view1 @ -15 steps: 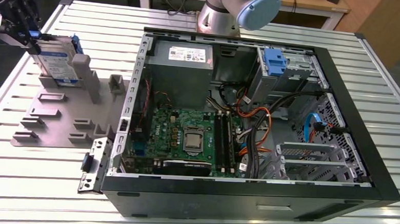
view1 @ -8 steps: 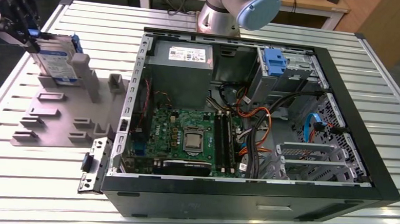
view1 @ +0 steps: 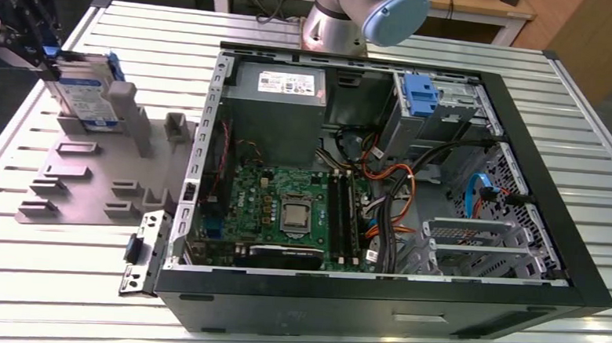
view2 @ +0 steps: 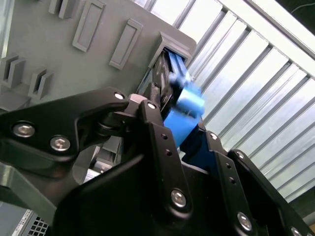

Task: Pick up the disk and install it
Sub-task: 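Pick up the disk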

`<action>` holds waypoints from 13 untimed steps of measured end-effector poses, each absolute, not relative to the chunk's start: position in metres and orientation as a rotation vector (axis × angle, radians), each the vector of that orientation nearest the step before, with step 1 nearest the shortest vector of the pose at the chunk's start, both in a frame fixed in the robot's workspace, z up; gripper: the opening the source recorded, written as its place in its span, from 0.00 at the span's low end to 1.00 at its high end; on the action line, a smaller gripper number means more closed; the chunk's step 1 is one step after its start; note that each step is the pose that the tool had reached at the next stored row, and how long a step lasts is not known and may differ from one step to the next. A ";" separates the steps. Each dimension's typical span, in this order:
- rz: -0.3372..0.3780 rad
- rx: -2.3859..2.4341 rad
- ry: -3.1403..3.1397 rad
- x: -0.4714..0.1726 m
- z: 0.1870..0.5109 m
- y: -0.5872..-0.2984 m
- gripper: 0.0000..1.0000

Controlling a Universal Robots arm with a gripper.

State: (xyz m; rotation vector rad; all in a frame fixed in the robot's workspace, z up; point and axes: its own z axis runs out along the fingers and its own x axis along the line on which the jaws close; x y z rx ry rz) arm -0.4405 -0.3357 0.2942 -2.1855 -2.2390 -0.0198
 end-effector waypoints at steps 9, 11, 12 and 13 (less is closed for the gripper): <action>-0.019 -2.186 -2.240 -0.441 0.292 -0.336 0.44; -0.019 -2.186 -2.240 -0.441 0.292 -0.336 0.44; -0.019 -2.186 -2.240 -0.441 0.292 -0.336 0.44; -0.019 -2.186 -2.240 -0.441 0.292 -0.336 0.44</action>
